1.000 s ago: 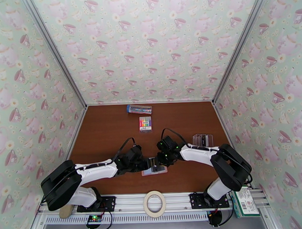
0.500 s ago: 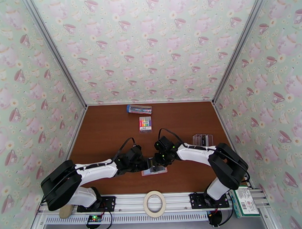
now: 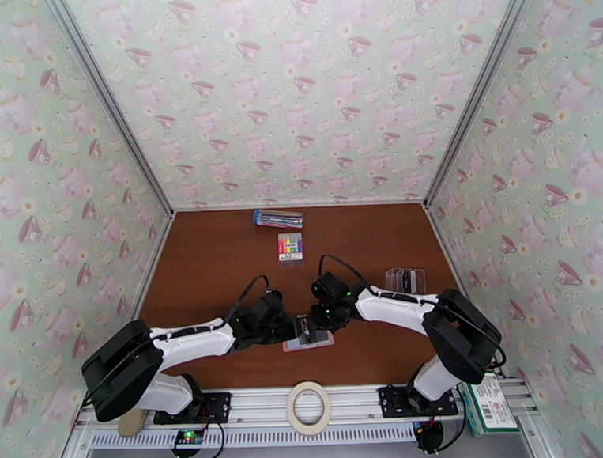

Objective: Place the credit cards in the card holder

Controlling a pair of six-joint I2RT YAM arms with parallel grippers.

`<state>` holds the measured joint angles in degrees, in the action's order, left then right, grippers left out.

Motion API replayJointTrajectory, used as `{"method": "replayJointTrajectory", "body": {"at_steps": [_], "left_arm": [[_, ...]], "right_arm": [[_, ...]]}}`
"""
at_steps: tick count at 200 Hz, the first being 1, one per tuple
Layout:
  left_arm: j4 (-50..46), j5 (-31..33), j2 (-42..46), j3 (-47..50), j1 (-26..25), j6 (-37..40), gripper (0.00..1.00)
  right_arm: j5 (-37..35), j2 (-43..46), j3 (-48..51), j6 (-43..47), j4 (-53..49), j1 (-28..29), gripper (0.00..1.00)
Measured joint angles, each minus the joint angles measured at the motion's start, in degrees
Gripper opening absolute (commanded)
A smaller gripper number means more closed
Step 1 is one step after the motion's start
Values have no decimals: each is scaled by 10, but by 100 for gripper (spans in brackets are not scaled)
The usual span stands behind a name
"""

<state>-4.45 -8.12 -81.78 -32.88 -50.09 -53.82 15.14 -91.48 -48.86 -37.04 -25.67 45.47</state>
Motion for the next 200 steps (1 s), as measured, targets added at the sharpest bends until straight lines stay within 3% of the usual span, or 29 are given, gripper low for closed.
{"method": "replayJointTrajectory", "body": {"at_steps": [200], "left_arm": [[-3, 1, 0, 0, 0, 2, 66]], "right_arm": [[0, -49, -36, -13, 9, 30, 24]]}}
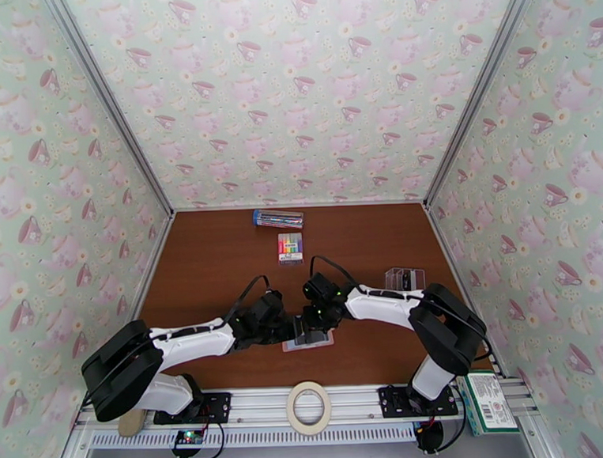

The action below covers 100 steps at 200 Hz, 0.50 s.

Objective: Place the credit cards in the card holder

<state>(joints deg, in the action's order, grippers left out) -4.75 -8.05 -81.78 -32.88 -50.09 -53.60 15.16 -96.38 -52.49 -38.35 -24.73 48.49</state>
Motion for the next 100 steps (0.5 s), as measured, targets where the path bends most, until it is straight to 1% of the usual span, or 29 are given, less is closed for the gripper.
{"method": "replayJointTrajectory", "body": {"at_steps": [100], "left_arm": [[0, 0, 0, 0, 0, 0, 66]], "right_arm": [[-6, 2, 0, -14, -1, 3, 22]]}}
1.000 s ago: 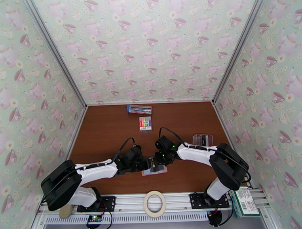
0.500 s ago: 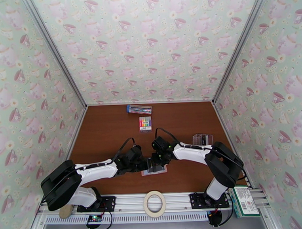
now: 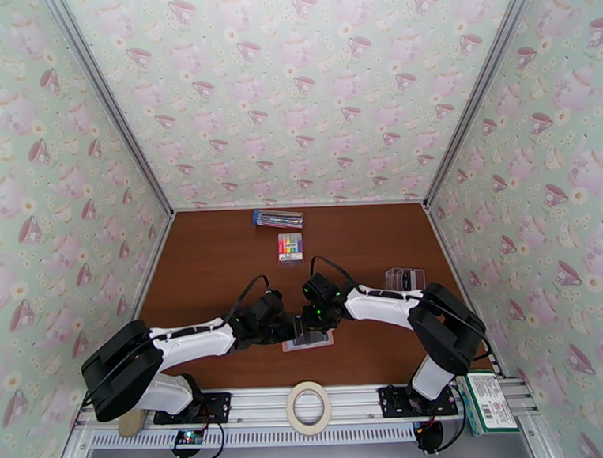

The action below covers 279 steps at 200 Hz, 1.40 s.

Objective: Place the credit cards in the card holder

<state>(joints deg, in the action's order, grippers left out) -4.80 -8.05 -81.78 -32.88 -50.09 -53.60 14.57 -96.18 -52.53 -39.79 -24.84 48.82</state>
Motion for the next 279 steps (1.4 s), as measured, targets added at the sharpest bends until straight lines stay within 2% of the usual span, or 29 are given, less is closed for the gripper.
{"method": "replayJointTrajectory", "body": {"at_steps": [77, 146, 279], "left_arm": [[1, 0, 0, 0, 0, 0, 66], [1, 0, 0, 0, 0, 0, 66], [-6, 8, 2, 0, 0, 0, 66]], "right_arm": [[-24, 18, -4, 0, -19, 7, 22], [-19, 1, -4, -1, -10, 7, 23], [11, -11, -2, -36, 17, 7, 16]]}}
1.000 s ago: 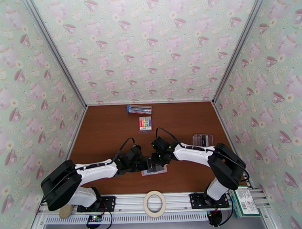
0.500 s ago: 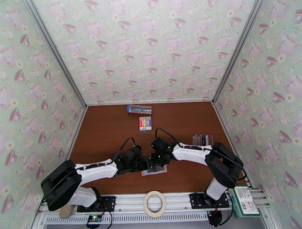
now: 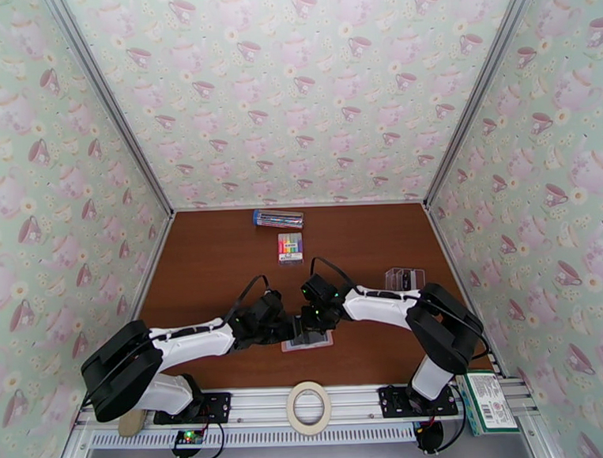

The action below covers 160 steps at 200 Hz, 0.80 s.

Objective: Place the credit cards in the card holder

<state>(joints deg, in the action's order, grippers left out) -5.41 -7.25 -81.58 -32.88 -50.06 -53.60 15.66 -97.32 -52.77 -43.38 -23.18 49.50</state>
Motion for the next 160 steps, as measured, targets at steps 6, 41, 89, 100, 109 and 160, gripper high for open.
{"method": "replayJointTrajectory", "body": {"at_steps": [6, 41, 89, 100, 109, 160], "left_arm": [[-1, 1, 0, 0, 0, 0, 66], [-4, 3, 2, 0, 0, 0, 66], [-4, 3, 2, 0, 0, 0, 59], [-4, 3, 2, 0, 0, 0, 58], [-4, 3, 2, 0, 0, 0, 55], [-9, 3, 2, 0, 0, 0, 46]], "right_arm": [[1, -1, 0, -1, 1, 0, 16], [4, -1, 2, -8, 5, 0, 15], [0, -1, 2, -10, 6, 1, 15], [-1, -1, 2, -9, 6, 3, 15], [-2, -1, 1, -9, 5, 4, 15], [-2, -1, -1, -10, 6, 7, 14]]}}
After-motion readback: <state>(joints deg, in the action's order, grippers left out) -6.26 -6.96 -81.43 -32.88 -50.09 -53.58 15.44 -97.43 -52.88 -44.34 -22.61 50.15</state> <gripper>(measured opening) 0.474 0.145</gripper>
